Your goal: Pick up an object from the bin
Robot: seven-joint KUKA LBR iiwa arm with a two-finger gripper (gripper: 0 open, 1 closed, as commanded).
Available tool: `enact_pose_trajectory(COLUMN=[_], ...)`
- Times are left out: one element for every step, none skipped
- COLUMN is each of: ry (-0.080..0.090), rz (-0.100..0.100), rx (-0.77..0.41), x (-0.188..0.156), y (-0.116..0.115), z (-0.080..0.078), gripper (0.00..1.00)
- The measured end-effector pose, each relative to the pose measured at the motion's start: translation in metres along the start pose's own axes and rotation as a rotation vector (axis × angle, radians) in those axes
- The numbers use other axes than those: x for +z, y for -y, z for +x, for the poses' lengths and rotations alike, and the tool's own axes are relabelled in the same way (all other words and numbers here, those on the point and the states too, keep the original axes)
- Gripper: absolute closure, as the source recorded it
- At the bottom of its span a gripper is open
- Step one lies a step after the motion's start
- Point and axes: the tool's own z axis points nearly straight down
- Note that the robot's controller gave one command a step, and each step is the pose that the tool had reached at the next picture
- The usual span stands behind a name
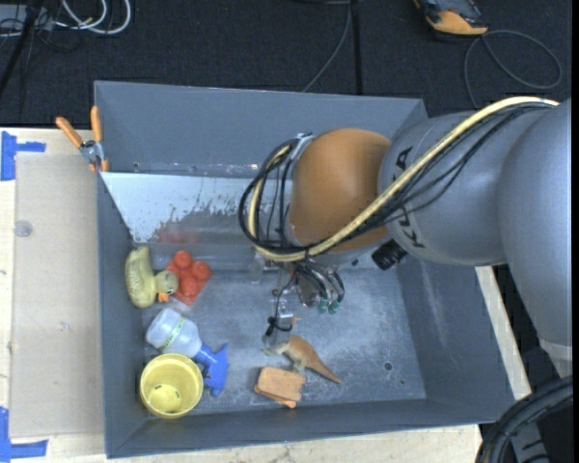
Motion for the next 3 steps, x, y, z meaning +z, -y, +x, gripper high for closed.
enact_pose_trajectory(ry=[-0.012,0.009,0.009], rz=[0.001,0.004,0.004], rx=[-0.041,0.057,0.058], x=[0.035,0.057,0.057], y=[0.057,0.044,0.044], z=[0.015,0.043,0.043], gripper=[0.00,1.00,1.00])
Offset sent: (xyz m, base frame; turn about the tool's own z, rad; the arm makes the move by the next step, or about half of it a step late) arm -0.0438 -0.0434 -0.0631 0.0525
